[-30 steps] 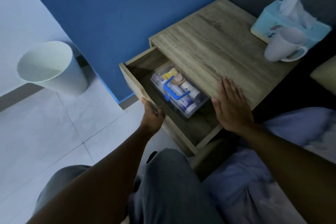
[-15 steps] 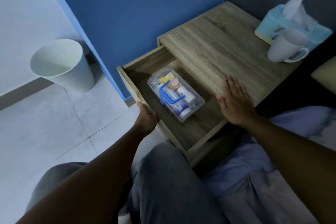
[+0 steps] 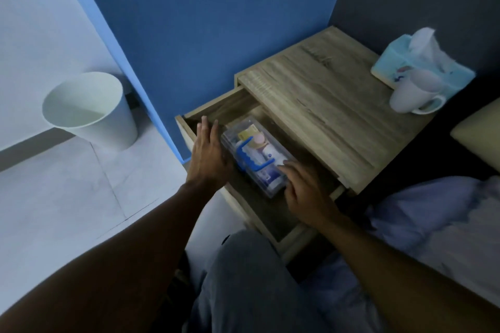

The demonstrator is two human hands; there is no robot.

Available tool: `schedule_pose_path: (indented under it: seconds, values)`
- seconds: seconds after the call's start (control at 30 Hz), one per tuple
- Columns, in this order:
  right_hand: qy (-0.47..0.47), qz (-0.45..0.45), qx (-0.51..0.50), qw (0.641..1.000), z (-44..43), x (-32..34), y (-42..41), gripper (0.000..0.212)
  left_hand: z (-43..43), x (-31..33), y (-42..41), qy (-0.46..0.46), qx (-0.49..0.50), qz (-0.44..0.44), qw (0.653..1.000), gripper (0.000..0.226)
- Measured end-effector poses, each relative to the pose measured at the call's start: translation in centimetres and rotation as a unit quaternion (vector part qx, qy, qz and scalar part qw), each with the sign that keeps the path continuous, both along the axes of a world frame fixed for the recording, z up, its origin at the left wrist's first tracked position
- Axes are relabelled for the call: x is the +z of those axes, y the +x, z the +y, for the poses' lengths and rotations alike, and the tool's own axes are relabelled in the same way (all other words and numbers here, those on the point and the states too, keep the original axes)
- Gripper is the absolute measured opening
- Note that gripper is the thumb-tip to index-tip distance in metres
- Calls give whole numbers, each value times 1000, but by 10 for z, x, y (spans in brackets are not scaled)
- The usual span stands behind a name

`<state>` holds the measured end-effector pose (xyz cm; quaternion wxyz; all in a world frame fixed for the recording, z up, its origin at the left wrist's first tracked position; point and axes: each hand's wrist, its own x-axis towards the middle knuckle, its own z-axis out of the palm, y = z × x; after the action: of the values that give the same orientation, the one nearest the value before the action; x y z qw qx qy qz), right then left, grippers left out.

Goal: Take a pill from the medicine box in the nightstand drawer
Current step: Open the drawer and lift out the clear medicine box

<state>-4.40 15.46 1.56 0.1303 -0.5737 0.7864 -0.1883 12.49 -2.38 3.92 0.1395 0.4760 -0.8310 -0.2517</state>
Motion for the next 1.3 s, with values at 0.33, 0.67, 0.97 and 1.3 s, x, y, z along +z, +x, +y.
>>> schedule_pose_path:
  seconds: [0.33,0.67,0.97,1.3]
  values:
    - [81,-265,-396,876,-50,-31,11,72,-50,-34,-48,237,14,-5,971,70]
    - [4,-376,-401,835,-39,-22,16,66,-53,-30,-37,325,129,99,932,48]
    - [-164,-434,-349,814,-53,48,6,65,-62,72,-30,107,109,122,981,50]
    - [-177,-423,-308,834,-124,128,-89,31,-134,142,-106,60,74,163,982,51]
